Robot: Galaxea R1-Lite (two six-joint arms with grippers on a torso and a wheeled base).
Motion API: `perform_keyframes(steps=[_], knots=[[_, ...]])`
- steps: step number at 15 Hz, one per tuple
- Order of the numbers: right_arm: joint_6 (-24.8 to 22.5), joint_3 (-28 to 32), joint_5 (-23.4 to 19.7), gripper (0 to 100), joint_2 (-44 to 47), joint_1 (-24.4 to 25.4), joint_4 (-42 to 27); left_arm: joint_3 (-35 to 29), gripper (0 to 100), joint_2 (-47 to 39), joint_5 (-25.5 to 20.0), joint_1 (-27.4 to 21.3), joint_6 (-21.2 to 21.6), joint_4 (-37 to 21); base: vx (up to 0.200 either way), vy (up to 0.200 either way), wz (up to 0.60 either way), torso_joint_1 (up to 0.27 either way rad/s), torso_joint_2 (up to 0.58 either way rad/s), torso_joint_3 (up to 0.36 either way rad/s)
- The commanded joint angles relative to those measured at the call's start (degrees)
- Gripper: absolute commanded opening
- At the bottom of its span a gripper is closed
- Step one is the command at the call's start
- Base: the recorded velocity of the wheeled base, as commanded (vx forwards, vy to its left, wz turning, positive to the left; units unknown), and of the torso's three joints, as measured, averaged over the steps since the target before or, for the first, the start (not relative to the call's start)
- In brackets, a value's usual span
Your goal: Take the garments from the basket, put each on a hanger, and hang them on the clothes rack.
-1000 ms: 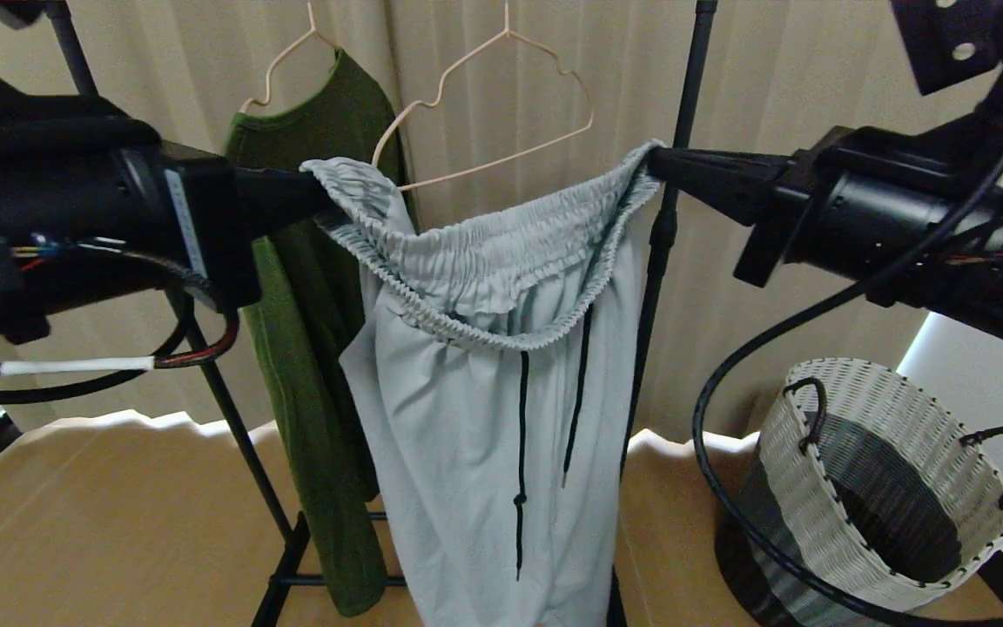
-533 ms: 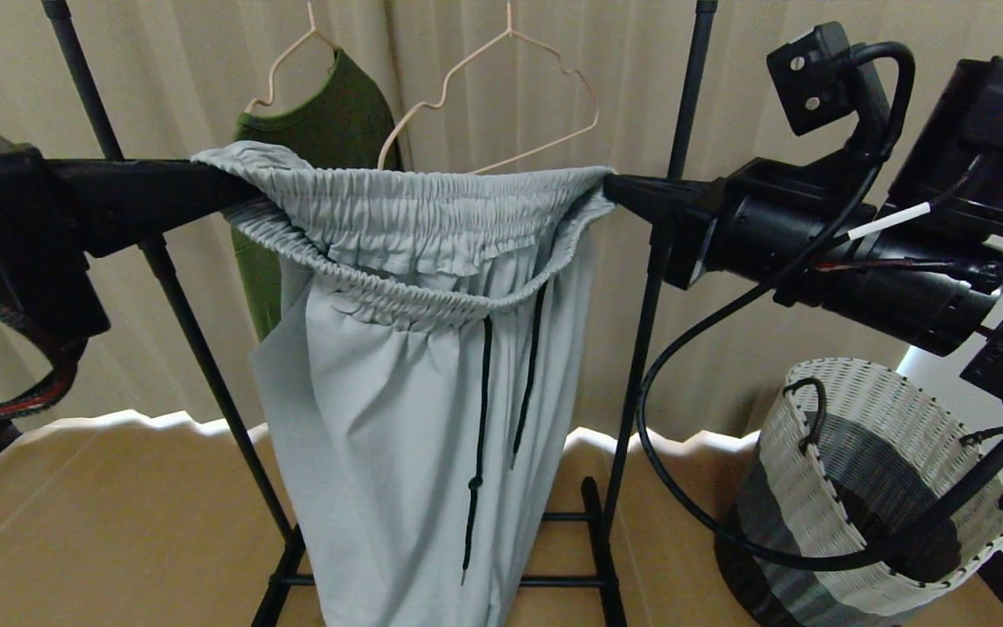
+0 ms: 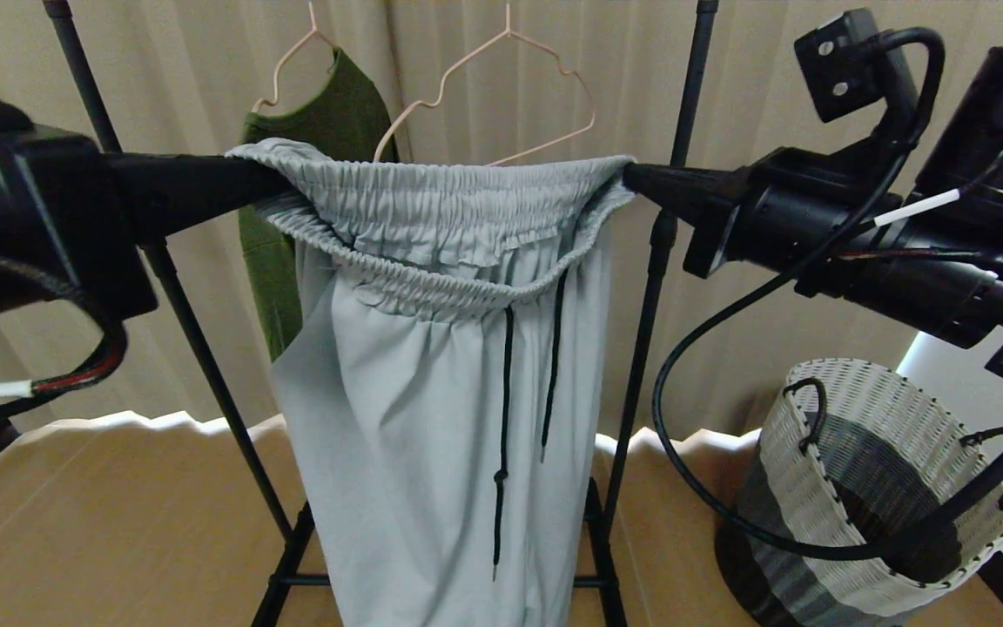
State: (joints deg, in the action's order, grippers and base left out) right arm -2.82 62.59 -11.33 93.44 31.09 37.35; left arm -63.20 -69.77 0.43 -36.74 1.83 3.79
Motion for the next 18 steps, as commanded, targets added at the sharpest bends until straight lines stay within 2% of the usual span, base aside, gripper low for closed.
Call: perform_keyframes(steps=[1,3,5,18], knots=[[0.0,-0.36,-0.01,0,-3.88,-0.24,0.0,-4.92,0,-8.19,0.01,1.94,0.02,0.16,0.0,0.0,0.0,0.0,0.0,0.0],[0.18,-3.52,-0.1,0,-6.6,-0.41,-0.09,-4.13,0,-10.74,-0.08,3.87,-0.42,2.19,0.0,0.0,0.0,0.0,0.0,0.0],[0.0,-8.53,-0.01,0,-7.75,-0.5,0.62,-1.84,0,-12.32,-0.08,3.78,-1.39,4.91,0.0,0.0,0.0,0.0,0.0,0.0],[-0.08,-7.92,-0.01,0,-8.98,-0.59,-0.79,-1.58,0,-11.36,0.01,3.52,-0.69,5.7,0.0,0.0,0.0,0.0,0.0,0.0]])
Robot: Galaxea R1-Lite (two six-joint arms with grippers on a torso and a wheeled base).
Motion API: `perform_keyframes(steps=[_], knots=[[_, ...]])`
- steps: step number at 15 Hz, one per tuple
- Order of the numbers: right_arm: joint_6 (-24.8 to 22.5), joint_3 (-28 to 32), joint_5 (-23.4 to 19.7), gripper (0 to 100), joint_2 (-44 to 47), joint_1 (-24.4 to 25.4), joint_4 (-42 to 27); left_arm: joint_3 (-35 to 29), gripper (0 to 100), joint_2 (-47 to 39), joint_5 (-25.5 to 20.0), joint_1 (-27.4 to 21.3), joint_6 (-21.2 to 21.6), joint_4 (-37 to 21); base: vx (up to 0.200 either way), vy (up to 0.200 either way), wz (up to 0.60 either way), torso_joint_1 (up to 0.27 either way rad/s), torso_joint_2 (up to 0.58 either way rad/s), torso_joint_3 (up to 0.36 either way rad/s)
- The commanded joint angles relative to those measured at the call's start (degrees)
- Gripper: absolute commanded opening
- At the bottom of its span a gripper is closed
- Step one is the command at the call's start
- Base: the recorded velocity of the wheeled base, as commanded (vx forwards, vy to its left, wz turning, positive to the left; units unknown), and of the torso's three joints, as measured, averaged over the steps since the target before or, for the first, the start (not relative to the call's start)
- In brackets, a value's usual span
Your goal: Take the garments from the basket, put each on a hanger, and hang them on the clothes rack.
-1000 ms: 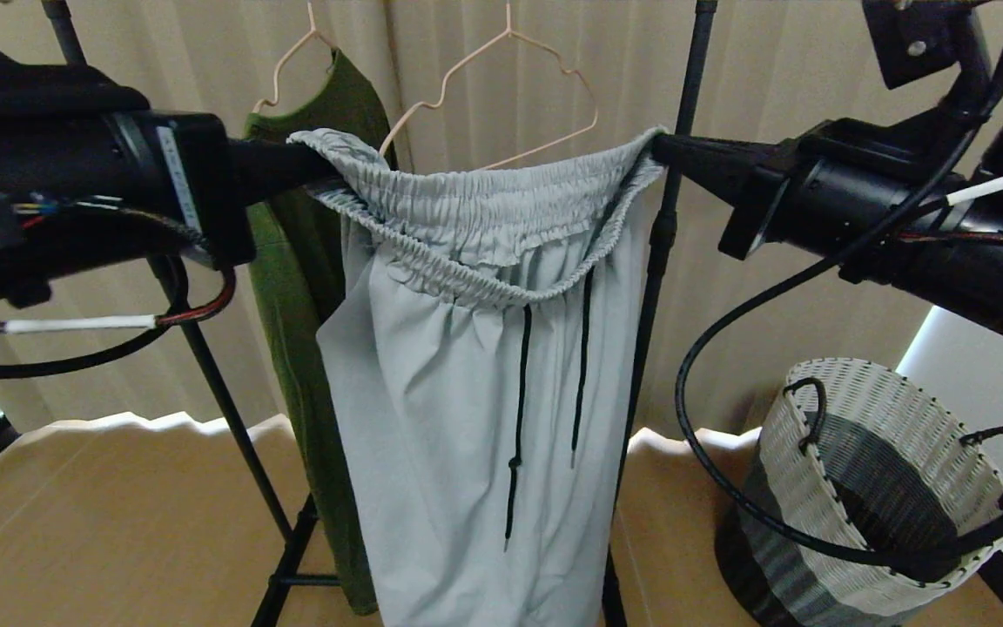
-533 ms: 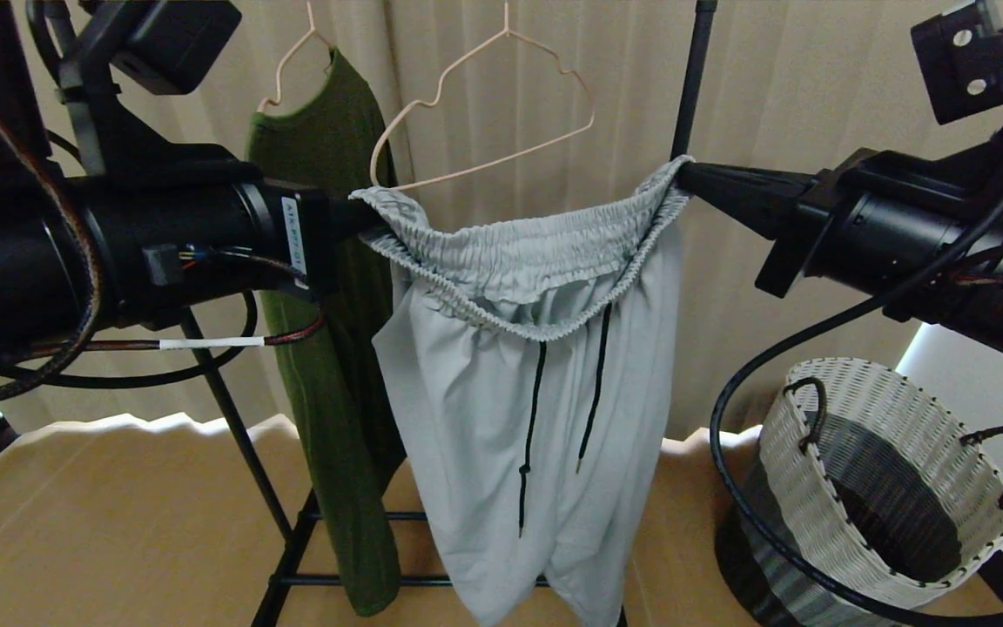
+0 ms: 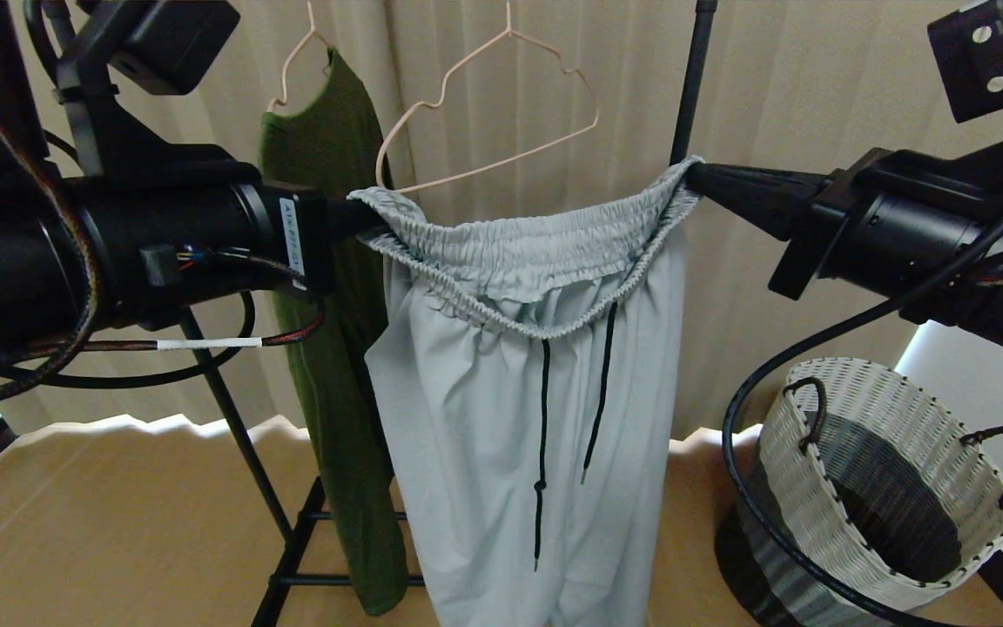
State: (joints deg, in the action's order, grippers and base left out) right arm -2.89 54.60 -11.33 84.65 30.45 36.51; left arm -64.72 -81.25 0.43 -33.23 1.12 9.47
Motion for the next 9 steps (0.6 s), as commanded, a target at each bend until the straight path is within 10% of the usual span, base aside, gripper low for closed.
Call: perform_keyframes(steps=[1,9], knots=[[-0.01,-0.02,-0.01,100,-0.19,0.05,0.05,-0.14,0,0.13,0.01,0.01,0.02,0.02,0.0,0.0,0.0,0.0,0.0,0.0],[-0.01,-4.68,-0.19,100,-2.47,-1.01,0.67,-0.58,0,1.18,0.01,2.03,1.16,0.11,0.0,0.0,0.0,0.0,0.0,0.0]])
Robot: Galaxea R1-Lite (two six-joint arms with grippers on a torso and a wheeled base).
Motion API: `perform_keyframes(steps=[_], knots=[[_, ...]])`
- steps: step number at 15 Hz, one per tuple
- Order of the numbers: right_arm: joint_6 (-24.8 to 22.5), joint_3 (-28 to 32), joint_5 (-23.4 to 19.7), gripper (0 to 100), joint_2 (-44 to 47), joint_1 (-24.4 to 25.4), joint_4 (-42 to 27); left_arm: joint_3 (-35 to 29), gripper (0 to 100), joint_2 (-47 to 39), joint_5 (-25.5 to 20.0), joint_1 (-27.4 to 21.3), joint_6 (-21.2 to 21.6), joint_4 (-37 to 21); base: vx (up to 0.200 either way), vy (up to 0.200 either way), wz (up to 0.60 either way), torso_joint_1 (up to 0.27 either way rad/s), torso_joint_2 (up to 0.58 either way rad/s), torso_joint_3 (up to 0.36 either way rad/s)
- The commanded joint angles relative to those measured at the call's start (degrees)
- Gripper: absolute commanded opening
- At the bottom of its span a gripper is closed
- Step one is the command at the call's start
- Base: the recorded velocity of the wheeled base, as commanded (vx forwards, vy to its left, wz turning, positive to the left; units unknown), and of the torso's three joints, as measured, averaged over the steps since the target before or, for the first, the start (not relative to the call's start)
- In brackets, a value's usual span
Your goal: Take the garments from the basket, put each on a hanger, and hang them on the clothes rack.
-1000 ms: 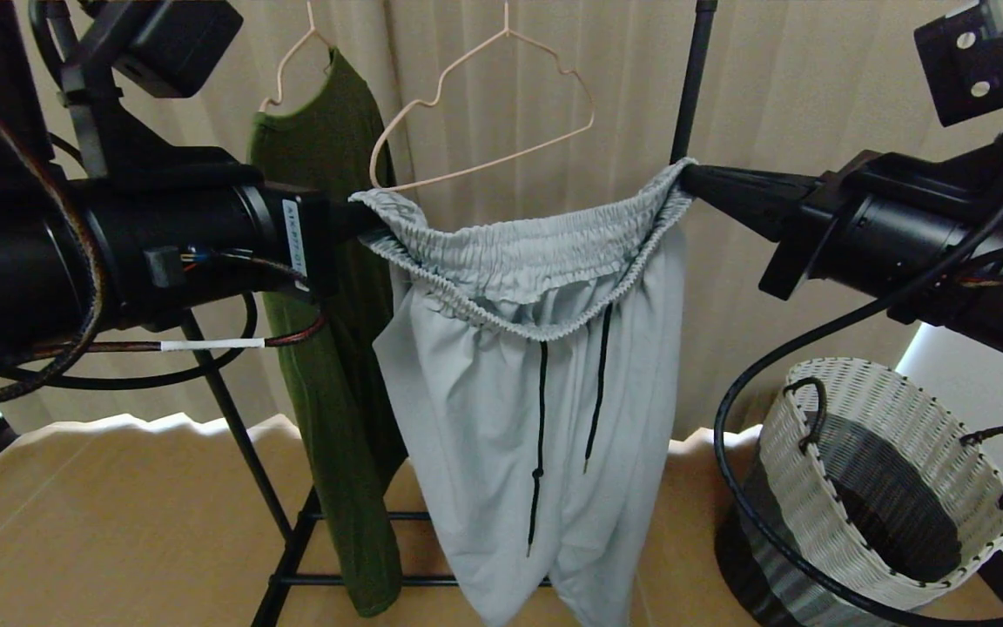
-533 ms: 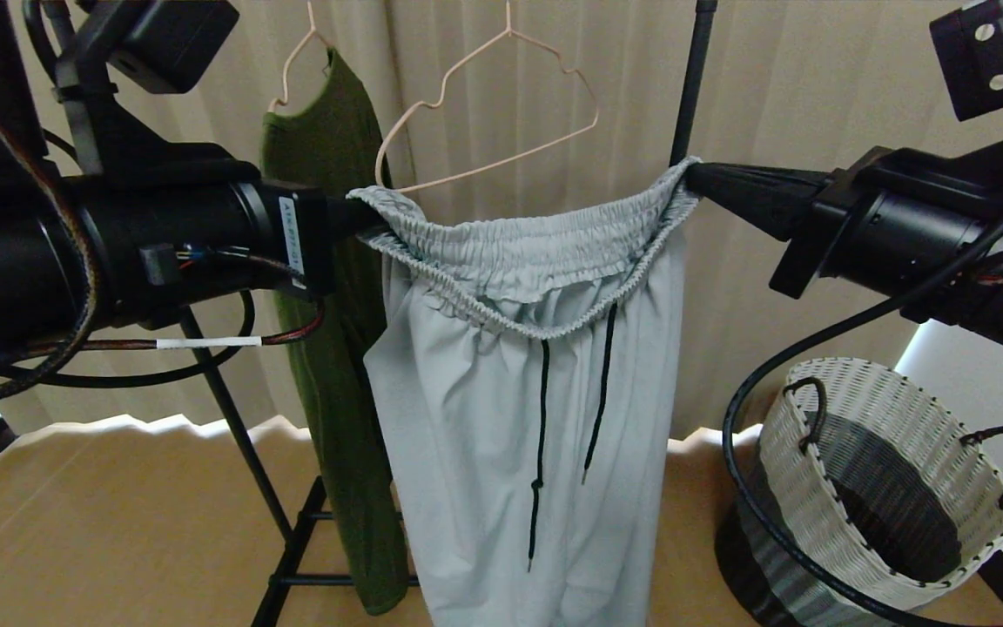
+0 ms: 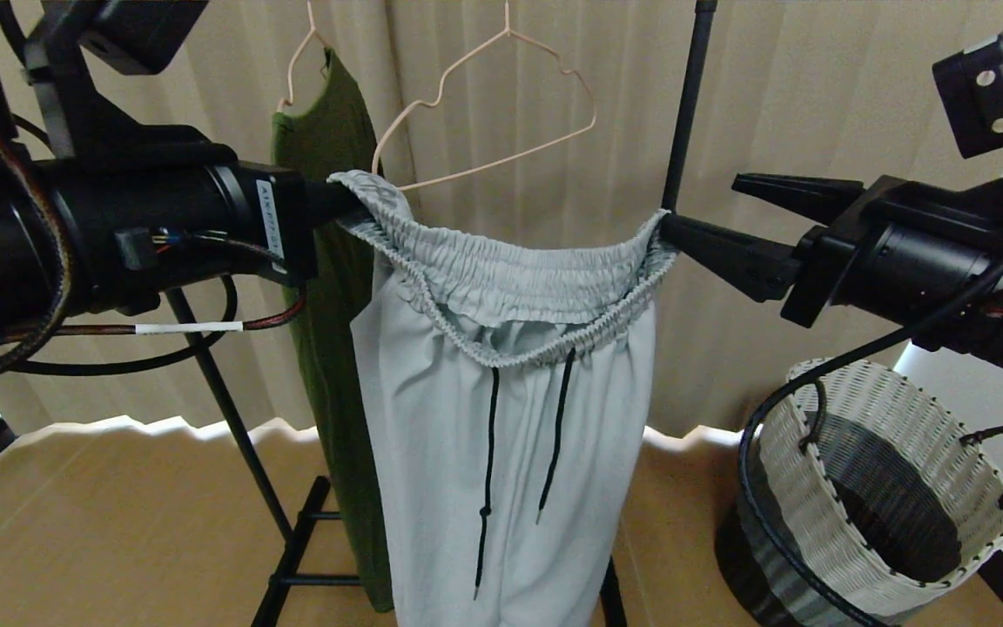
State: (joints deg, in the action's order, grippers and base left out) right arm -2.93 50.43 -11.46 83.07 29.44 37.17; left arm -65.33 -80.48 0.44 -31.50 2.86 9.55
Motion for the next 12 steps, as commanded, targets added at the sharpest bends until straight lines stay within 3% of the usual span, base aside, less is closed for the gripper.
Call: perform_keyframes(steps=[1,9,10,12], knots=[[0.03,-2.44,-0.23,100,-2.47,0.0,0.01,0.29,0,0.59,0.0,1.27,1.53,0.03,0.0,0.0,0.0,0.0,0.0,0.0],[0.11,-5.78,-3.13,100,-7.83,-0.44,-0.52,0.73,0,0.59,0.18,1.35,1.62,-0.05,0.0,0.0,0.0,0.0,0.0,0.0],[-0.06,-5.87,-3.04,100,-7.57,-2.19,-0.87,1.26,0,0.85,0.18,1.53,1.62,-0.05,0.0,0.0,0.0,0.0,0.0,0.0],[-3.67,-6.05,-2.08,100,-7.13,-13.09,-8.34,4.77,0,4.81,0.18,2.94,2.32,-1.2,0.0,0.0,0.0,0.0,0.0,0.0]])
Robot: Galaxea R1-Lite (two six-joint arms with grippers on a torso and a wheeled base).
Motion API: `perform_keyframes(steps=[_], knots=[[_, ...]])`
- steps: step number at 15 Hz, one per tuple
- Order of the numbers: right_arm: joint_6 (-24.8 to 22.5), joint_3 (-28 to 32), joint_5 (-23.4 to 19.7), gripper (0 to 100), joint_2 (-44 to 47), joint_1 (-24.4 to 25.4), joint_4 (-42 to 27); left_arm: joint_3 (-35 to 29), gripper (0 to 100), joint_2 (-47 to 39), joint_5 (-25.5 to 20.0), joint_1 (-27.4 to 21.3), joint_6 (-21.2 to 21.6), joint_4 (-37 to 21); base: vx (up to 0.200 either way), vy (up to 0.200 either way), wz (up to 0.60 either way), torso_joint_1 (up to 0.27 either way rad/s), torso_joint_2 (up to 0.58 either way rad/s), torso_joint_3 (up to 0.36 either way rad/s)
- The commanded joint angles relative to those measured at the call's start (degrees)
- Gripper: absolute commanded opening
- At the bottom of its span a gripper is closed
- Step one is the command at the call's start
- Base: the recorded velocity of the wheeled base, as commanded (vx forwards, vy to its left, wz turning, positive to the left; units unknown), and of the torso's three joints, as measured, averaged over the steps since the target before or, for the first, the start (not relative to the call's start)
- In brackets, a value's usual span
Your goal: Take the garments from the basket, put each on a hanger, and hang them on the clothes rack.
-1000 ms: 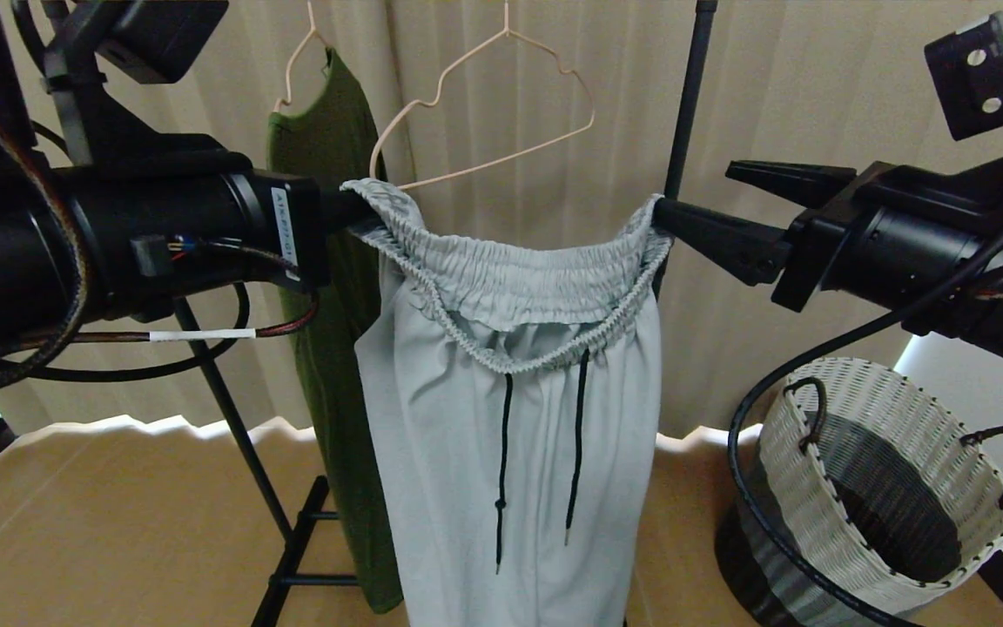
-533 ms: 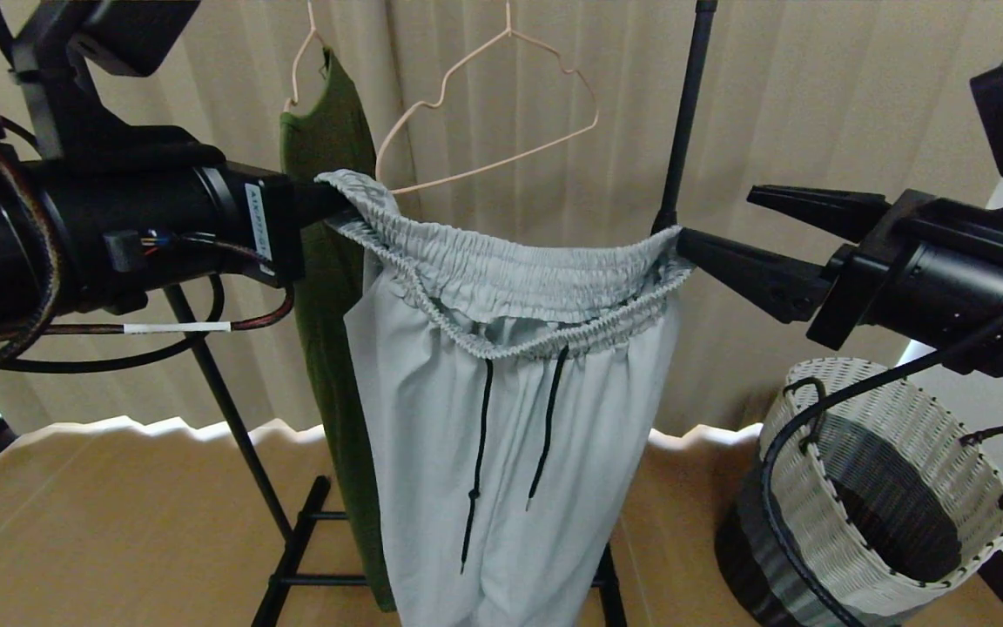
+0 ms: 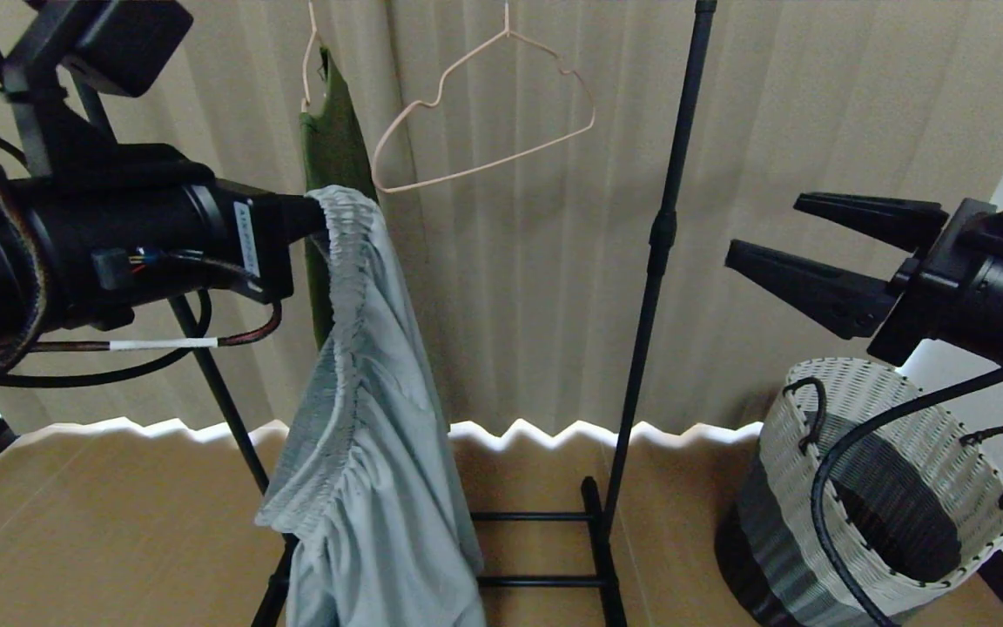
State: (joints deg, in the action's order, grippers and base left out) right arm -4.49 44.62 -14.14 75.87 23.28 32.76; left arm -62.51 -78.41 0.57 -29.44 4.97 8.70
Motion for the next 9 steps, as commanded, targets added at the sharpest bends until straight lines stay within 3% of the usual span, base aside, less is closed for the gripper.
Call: perform_keyframes(steps=[1,3,4,7,9], knots=[[-5.27,-0.94,2.89,100,-0.82,-9.75,-8.76,4.68,0,5.81,0.04,2.81,0.74,-1.67,0.0,0.0,0.0,0.0,0.0,0.0],[-6.32,-2.87,6.93,100,-2.4,-10.8,-10.34,8.46,0,9.06,-0.05,5.71,0.83,-2.38,0.0,0.0,0.0,0.0,0.0,0.0],[-6.24,-5.42,11.24,100,-2.66,-10.98,-10.17,12.42,0,11.17,-0.22,8.61,1.0,-2.02,0.0,0.0,0.0,0.0,0.0,0.0],[-7.12,-12.45,22.84,100,-1.96,-12.74,-4.1,19.18,0,14.25,-0.4,14.06,2.5,1.32,0.0,0.0,0.0,0.0,0.0,0.0],[-10.81,-16.49,25.57,100,-2.4,-12.83,1.43,22.26,0,17.15,-0.4,16.26,3.29,3.34,0.0,0.0,0.0,0.0,0.0,0.0]])
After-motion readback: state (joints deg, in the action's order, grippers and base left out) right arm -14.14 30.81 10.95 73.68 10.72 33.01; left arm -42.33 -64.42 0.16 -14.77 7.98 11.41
